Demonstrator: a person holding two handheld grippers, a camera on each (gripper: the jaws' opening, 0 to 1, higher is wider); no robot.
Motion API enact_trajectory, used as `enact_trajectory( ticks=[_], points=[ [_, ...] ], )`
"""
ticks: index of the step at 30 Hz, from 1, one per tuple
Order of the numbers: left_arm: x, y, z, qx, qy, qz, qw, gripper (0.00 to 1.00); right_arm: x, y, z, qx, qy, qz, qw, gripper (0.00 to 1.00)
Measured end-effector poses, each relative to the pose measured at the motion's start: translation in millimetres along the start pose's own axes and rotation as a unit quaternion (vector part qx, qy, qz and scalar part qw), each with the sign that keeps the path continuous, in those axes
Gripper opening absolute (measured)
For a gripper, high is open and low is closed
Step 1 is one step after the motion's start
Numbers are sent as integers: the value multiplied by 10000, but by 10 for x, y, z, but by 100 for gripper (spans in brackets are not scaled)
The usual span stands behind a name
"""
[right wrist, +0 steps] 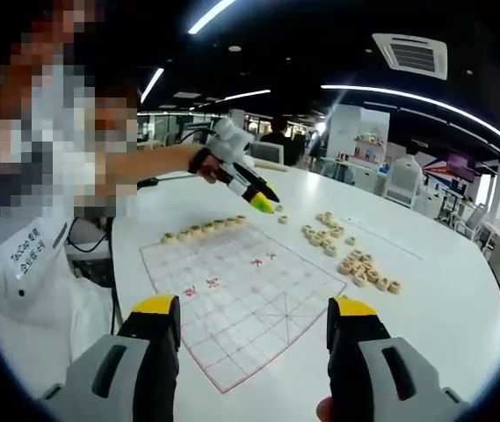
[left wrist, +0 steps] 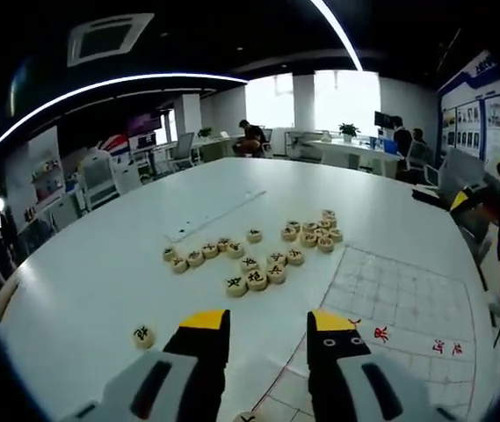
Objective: Pick up the chess pieces one by one and place each piece onto its starting position on the chessboard, setting the pieces on their correct points until all the chess pieces are arranged in the starting layout
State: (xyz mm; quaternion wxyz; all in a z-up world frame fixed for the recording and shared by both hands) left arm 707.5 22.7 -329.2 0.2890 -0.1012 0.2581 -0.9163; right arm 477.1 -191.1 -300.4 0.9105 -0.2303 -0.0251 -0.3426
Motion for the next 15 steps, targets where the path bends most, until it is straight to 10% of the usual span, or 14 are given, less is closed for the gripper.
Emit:
enact_trajectory(
  ticks=[15],
  points=[
    [-119,316,61,-110,31,86,9999,35,31,-12,-21,-18,36,-33,10000,68]
  ],
)
Point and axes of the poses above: the point that each gripper's makers call its tool centre point, and the gripper's own axes: y roughly forward along the fingers, x roughly to its right, z roughly out of its top, the point moved 3 cm from there along -y, roughly backward along the fingers, and after that the axes turned 5 degrees about -y, right-handed, at the moved point
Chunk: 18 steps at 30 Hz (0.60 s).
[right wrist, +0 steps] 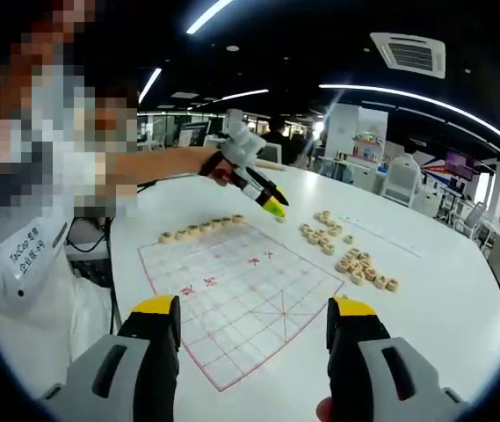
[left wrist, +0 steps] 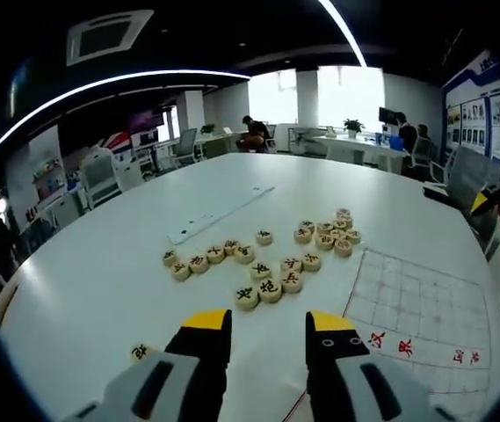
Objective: Pick up the chess pieces one by one and place each piece onto its starting position on the chessboard, setting the pieces on their correct points until all the chess pieces are arranged in the starting layout
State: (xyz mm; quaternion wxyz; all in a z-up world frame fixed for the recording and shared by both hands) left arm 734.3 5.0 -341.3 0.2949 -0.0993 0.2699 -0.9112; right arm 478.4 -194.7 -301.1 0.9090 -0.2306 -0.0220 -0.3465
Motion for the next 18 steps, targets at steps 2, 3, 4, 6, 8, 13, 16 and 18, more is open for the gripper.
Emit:
enact_trajectory(
  ticks=[2,3,4,6,8,13,16,18],
  points=[
    [-6,24,10,-7,-10,-6,10000,35,-1,3,-2,-5,3,2,10000,68],
    [-16,40,20,-9,-14,7,10000,35,2,3,-4,-7,7,0,10000,68],
    [-21,54,28,-9,-12,14,10000,35,4,4,-5,-9,11,-5,10000,68],
    [-20,85,45,-10,-22,12,10000,35,4,2,-7,-10,14,-11,10000,68],
    [-13,128,66,-29,-2,-5,10000,35,2,5,-10,-13,15,-18,10000,68],
    [-14,224,127,-28,25,4,10000,35,5,9,-11,-21,12,-24,10000,68],
    [-14,283,156,-50,32,26,10000,34,3,11,-15,-26,13,-22,10000,68],
    [-5,320,164,-72,48,19,10000,34,9,9,-22,-30,20,-30,10000,68]
  ],
)
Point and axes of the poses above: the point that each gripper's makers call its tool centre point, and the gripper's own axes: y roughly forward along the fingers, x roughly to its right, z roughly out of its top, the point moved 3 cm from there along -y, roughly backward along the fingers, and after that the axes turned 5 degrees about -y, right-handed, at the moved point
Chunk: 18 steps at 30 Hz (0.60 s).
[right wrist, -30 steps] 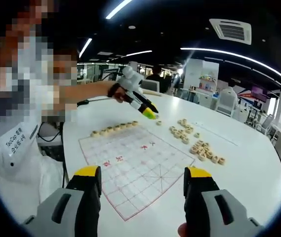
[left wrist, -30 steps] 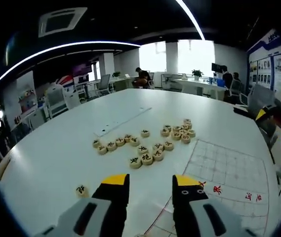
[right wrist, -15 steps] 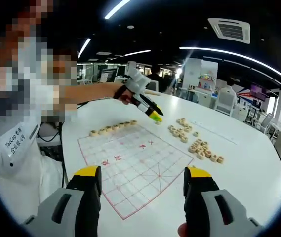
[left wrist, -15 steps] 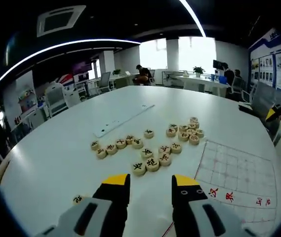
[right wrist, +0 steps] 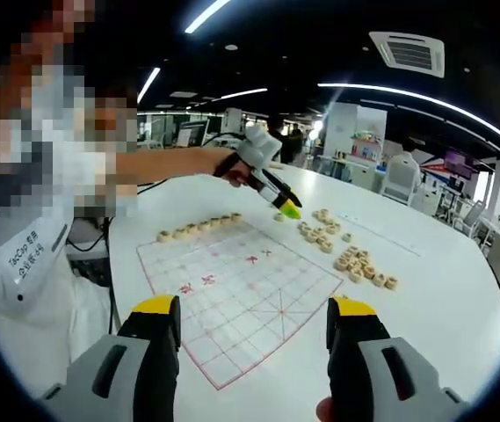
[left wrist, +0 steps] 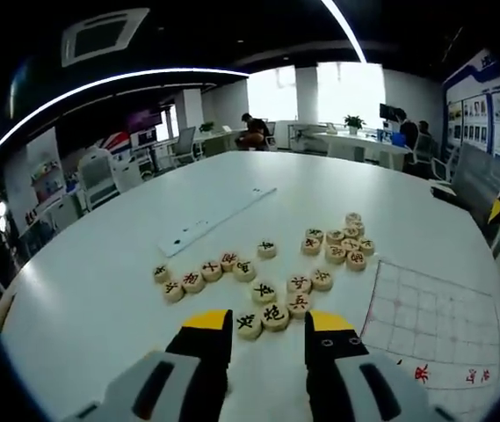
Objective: Pick up the chess pieces one by one and place each piece onto its starting position on the chessboard, setting the pieces on their correct points until all the chess pieces are arranged in the starting layout
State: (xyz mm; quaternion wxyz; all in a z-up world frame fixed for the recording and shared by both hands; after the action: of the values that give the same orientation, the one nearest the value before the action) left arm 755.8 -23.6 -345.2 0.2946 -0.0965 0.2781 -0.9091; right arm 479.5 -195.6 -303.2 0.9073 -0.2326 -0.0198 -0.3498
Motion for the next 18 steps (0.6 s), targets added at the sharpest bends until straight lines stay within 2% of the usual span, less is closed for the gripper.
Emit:
enact_trajectory(
  ticks=[4,11,18],
  points=[
    [-29,114,15,-72,-21,-6,10000,34,13,7,-18,-6,26,2,10000,68],
    [-149,415,92,-83,-483,172,9987,32,40,22,-29,-11,76,-16,10000,67],
    [-160,753,185,-104,-680,270,9973,32,76,2,-42,-18,119,-109,9999,67]
  ],
)
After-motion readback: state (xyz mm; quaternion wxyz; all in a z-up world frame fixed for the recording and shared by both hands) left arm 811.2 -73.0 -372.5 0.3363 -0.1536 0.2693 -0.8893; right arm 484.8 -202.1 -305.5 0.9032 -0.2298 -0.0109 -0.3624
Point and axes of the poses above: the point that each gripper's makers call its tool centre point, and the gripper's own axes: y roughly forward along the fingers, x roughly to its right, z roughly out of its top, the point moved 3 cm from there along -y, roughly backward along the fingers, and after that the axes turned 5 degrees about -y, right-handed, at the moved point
